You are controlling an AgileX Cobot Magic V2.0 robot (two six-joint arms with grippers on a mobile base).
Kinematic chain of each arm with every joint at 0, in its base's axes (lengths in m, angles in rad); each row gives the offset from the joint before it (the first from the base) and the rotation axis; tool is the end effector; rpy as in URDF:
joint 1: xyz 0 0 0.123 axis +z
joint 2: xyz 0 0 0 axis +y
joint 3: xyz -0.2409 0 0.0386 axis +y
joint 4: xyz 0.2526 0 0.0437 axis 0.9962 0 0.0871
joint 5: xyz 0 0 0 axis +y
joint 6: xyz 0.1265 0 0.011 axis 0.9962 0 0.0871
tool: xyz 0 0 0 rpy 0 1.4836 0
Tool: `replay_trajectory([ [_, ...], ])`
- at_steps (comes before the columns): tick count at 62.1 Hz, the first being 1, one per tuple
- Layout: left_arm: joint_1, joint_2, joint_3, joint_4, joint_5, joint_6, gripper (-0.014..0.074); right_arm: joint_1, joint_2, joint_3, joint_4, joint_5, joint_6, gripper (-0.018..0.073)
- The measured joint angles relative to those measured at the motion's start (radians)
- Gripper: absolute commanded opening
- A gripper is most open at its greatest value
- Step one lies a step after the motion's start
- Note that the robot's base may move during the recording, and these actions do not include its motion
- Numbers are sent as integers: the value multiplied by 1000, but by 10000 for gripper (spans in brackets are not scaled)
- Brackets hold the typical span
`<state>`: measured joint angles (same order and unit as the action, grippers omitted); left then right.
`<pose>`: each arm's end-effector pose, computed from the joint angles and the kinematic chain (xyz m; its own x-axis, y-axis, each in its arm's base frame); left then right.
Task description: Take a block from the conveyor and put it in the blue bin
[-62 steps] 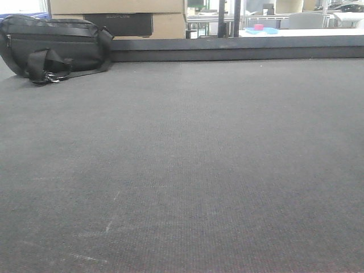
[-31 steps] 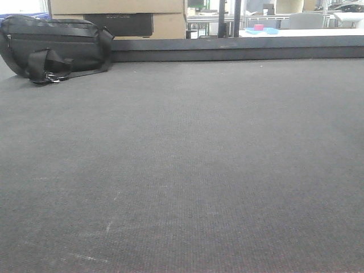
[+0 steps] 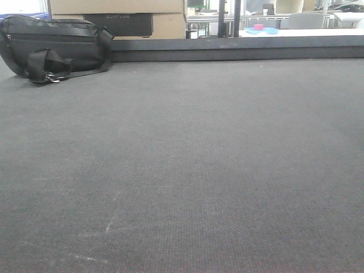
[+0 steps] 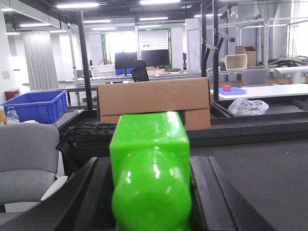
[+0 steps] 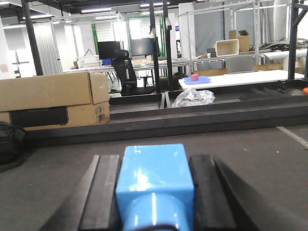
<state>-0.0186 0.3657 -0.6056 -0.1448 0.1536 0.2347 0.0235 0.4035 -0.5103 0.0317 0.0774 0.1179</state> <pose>0.1488 -0.0056 0.3697 0.1771 0.0882 -0.9802 0.0242 0.9953 0.0939 0.1662 0.0042 0.3382 0.1112 0.1516 -0.9822 -0.0430 0.9881 0.1477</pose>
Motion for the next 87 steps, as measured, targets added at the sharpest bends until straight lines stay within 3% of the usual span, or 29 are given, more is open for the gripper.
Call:
replay_trajectory([
  [87, 0, 0, 0, 0, 2, 0, -111, 0, 0, 0, 0, 0, 0, -162],
])
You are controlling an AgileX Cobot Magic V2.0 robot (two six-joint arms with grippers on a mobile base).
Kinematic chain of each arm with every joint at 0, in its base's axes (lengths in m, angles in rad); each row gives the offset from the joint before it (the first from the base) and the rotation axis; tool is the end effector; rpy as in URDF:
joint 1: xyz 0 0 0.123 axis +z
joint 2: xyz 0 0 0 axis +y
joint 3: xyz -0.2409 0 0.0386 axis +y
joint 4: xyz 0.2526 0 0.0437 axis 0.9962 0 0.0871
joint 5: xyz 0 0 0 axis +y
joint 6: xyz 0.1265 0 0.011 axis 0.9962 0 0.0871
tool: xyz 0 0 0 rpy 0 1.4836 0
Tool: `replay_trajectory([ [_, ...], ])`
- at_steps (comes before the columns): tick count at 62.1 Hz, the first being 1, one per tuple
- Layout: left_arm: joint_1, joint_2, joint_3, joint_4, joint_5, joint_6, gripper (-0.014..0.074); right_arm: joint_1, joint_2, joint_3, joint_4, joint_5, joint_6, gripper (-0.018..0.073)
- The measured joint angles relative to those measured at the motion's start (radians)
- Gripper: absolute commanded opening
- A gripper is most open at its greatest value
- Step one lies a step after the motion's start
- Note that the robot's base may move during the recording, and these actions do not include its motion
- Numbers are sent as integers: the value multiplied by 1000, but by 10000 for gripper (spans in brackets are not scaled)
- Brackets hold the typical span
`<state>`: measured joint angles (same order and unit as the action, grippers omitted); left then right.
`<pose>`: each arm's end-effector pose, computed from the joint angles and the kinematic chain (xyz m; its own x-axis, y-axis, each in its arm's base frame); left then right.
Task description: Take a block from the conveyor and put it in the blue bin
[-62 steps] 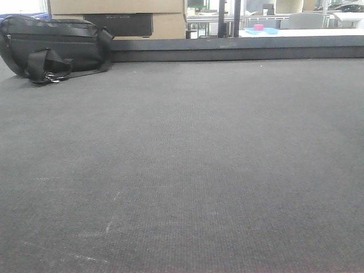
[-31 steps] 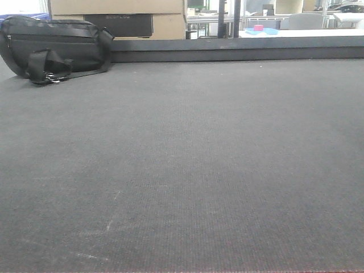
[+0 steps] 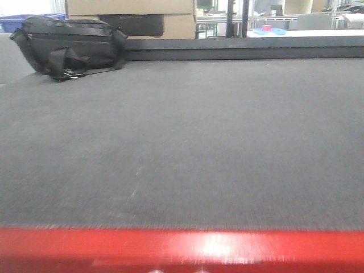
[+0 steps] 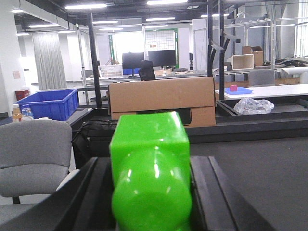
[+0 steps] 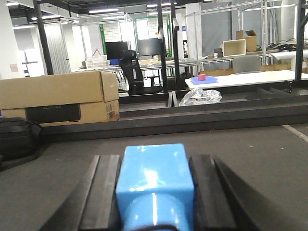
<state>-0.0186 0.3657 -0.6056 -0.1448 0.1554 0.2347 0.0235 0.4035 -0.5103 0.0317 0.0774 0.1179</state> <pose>0.1488 -0.0056 0.3695 0.1754 0.0882 -0.9805 0.0246 0.9953 0.0940 0.1662 0.0042 0.3382 0.1112 0.1516 -0.9822 -0.0430 0.9881 0.1477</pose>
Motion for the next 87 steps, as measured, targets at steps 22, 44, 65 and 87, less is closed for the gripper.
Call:
replay_trajectory([
  [22, 0, -2, 0, 0, 0, 0, -111, 0, 0, 0, 0, -1, 0, -162],
  [44, 0, -48, 0, 0, 0, 0, -111, 0, 0, 0, 0, -1, 0, -162],
  [65, 0, -53, 0, 0, 0, 0, -111, 0, 0, -1, 0, -1, 0, -162],
  [87, 0, -53, 0, 0, 0, 0, -111, 0, 0, -1, 0, -1, 0, -162],
])
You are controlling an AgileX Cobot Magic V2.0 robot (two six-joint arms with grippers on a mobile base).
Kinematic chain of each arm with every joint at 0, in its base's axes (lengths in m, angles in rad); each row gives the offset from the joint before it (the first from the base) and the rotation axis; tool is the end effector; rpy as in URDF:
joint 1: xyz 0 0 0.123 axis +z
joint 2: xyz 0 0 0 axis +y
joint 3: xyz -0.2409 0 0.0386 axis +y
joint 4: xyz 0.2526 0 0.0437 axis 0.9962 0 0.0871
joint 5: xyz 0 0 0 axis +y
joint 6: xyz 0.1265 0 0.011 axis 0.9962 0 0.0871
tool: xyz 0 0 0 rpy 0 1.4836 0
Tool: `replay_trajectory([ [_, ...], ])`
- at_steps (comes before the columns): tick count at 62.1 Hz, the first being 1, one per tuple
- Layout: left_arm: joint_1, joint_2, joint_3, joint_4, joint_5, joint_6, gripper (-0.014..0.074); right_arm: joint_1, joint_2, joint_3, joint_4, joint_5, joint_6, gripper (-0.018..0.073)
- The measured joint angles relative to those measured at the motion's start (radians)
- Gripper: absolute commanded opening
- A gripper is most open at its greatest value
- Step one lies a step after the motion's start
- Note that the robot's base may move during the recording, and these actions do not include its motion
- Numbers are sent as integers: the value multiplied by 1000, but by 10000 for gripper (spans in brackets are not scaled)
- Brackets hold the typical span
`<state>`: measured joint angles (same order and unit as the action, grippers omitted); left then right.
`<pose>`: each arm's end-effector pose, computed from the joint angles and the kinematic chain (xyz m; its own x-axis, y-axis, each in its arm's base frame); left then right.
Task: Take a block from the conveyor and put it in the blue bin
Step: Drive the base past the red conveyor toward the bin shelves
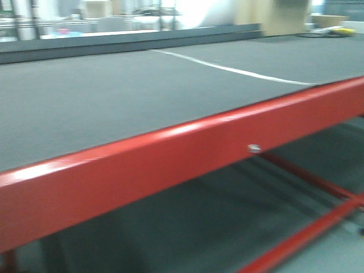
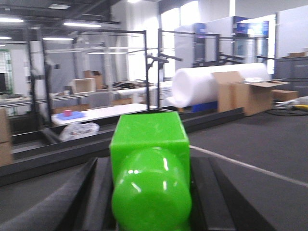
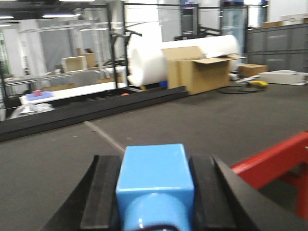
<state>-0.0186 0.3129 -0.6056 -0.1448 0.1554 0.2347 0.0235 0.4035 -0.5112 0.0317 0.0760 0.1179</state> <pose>0.1356 -0.0054 0.3770 0.2269 0.0873 -0.9700 0.0197 0.9954 0.0941 0.1661 0.0042 0.3387 0.1134 0.1517 -0.9819 -0.0433 0.9881 0.1476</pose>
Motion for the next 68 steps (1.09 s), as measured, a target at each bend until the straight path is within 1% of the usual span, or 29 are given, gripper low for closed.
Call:
replay_trajectory([
  [68, 0, 0, 0, 0, 0, 0, -111, 0, 0, 0, 0, 0, 0, -162],
])
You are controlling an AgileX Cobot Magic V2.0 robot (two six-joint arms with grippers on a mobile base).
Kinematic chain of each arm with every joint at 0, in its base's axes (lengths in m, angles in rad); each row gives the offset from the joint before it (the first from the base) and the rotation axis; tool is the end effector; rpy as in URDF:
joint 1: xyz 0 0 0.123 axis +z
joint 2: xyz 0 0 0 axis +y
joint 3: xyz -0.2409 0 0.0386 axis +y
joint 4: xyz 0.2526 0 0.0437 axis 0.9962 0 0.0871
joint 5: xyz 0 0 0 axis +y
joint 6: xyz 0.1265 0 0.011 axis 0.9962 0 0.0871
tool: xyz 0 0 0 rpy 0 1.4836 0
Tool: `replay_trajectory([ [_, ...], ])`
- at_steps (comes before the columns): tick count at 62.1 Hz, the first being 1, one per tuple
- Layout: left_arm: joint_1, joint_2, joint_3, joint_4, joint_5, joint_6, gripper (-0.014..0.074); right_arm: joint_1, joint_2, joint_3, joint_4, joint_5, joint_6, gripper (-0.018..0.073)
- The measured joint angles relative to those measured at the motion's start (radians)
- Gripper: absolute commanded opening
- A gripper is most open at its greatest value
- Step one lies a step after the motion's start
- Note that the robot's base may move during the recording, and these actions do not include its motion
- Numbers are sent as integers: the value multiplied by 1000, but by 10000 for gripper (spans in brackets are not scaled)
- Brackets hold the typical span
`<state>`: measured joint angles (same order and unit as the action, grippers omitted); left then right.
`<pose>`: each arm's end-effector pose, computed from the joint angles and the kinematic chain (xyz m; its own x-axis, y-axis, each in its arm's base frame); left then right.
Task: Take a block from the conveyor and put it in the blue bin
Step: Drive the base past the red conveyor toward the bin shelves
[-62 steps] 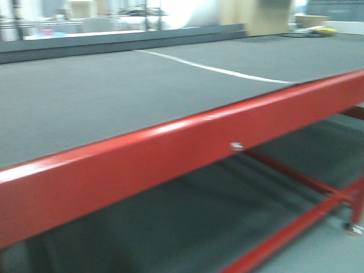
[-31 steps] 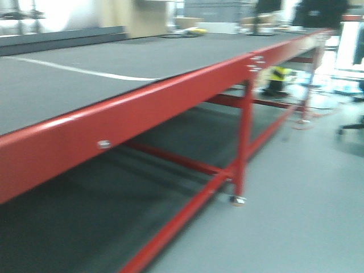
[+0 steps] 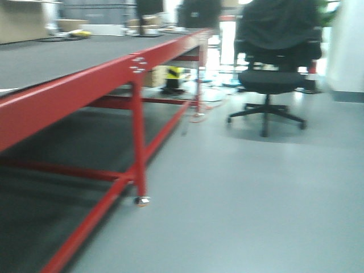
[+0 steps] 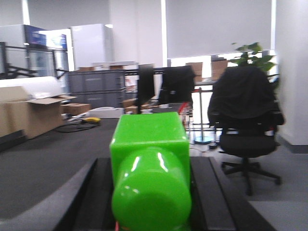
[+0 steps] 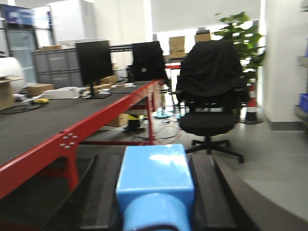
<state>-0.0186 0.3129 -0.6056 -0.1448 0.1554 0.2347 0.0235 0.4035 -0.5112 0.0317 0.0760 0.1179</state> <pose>0.1356 -0.0054 0.3770 0.2269 0.0873 -0.9700 0.0197 0.9954 0.0941 0.1661 0.0042 0.3387 0.1134 0.1517 -0.9819 -0.0433 0.9881 0.1476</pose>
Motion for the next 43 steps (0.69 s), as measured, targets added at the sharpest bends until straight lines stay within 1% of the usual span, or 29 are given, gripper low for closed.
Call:
replay_trajectory([
  [43, 0, 0, 0, 0, 0, 0, -111, 0, -1, 0, 0, 0, 0, -162],
])
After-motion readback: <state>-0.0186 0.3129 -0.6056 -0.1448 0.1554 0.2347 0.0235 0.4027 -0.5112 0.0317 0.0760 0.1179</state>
